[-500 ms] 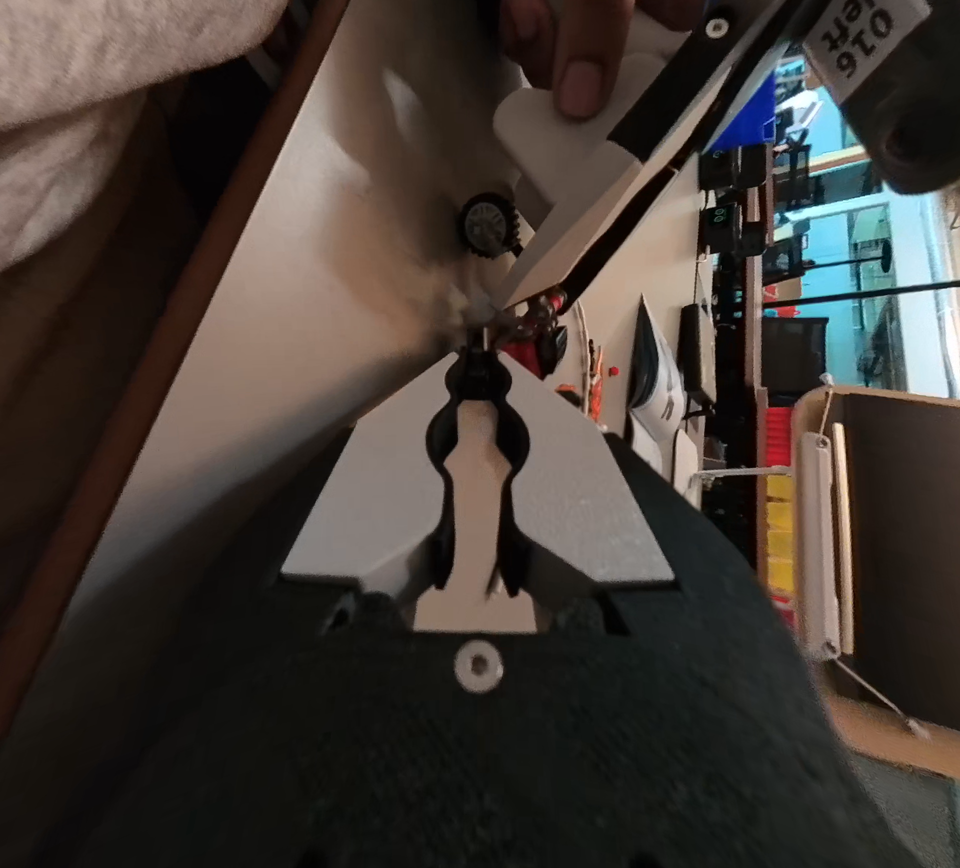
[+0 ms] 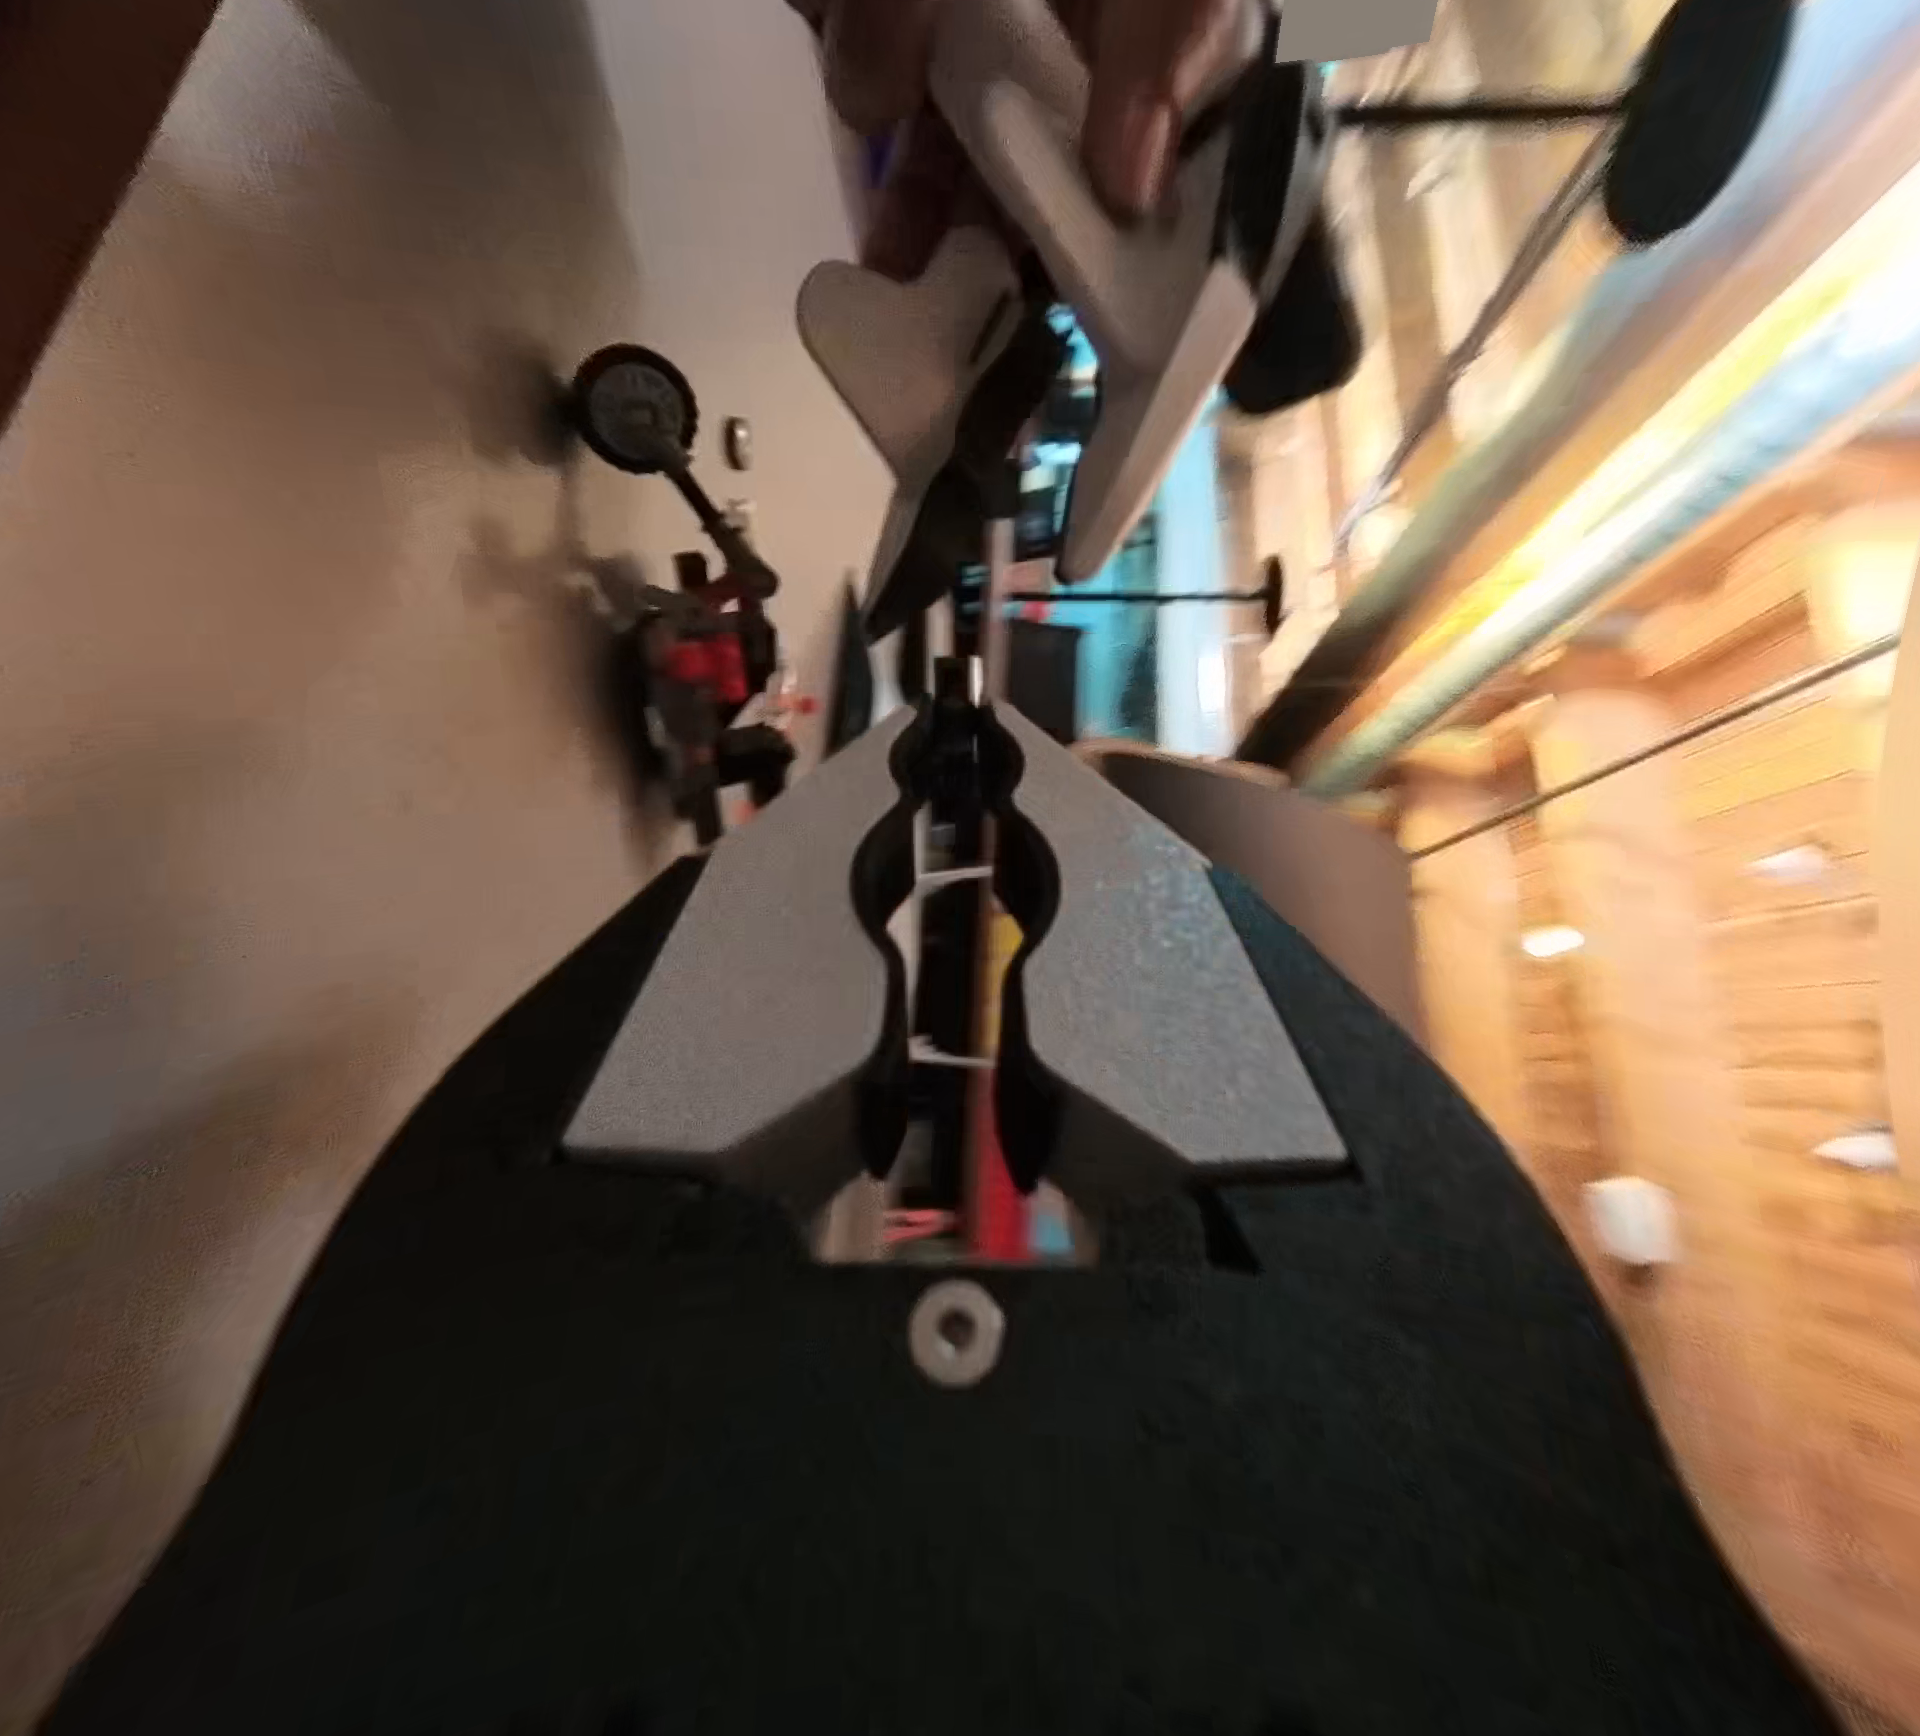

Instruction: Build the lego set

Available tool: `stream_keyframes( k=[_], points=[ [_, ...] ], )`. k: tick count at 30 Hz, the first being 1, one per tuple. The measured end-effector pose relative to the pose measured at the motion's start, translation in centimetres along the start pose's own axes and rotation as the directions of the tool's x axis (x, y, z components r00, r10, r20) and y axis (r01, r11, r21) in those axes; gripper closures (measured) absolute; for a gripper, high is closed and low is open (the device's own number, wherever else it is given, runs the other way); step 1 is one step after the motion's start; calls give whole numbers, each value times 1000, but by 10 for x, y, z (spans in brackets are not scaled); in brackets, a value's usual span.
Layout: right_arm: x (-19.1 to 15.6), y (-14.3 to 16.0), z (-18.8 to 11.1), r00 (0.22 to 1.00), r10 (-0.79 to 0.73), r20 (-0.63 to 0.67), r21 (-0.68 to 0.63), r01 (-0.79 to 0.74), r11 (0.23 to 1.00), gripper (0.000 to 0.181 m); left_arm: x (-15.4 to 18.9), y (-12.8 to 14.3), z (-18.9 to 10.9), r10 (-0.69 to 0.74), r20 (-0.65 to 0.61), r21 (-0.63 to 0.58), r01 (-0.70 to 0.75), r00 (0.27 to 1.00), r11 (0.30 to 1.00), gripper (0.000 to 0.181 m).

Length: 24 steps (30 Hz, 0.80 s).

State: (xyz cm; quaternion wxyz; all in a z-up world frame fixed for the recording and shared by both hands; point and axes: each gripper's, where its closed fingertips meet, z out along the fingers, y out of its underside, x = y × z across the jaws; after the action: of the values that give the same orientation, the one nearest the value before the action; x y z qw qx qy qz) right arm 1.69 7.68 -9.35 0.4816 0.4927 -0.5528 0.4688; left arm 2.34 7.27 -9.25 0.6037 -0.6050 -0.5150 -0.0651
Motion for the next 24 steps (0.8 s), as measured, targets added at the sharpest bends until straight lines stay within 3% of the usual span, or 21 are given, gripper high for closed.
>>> stream_keyframes(
  k=[3, 5, 8, 10, 18, 20, 24],
  points=[
    [2, -12, 3, 984, -163, -73, 22, 165, 986, 176, 10, -3, 0, -117, -154, 47, 126, 981, 991, 140],
    [7, -16, 3, 983, -154, -100, 29, 158, 987, 176, 15, -3, 0, -143, -207, 58, 158, 968, 986, 149],
    [16, -19, 1, 981, -142, -135, 29, 147, 989, 176, 16, 4, 4, -134, -187, 30, 142, 973, 989, 155],
    [16, -20, 1, 980, -148, -137, 29, 153, 988, 176, 24, 3, 4, -132, -237, 36, 144, 962, 989, 170],
    [16, -21, -4, 977, -164, -139, 35, 170, 985, 176, 30, -2, 3, -195, -352, 47, 225, 915, 973, 162],
    [14, -21, -5, 975, -179, -128, 41, 186, 982, 177, 26, -1, 4, -181, -322, 54, 209, 929, 976, 173],
    [12, -21, -4, 974, -186, -126, 51, 194, 980, 176, 23, 1, 4, -171, -287, 38, 189, 943, 981, 174]
  ],
)
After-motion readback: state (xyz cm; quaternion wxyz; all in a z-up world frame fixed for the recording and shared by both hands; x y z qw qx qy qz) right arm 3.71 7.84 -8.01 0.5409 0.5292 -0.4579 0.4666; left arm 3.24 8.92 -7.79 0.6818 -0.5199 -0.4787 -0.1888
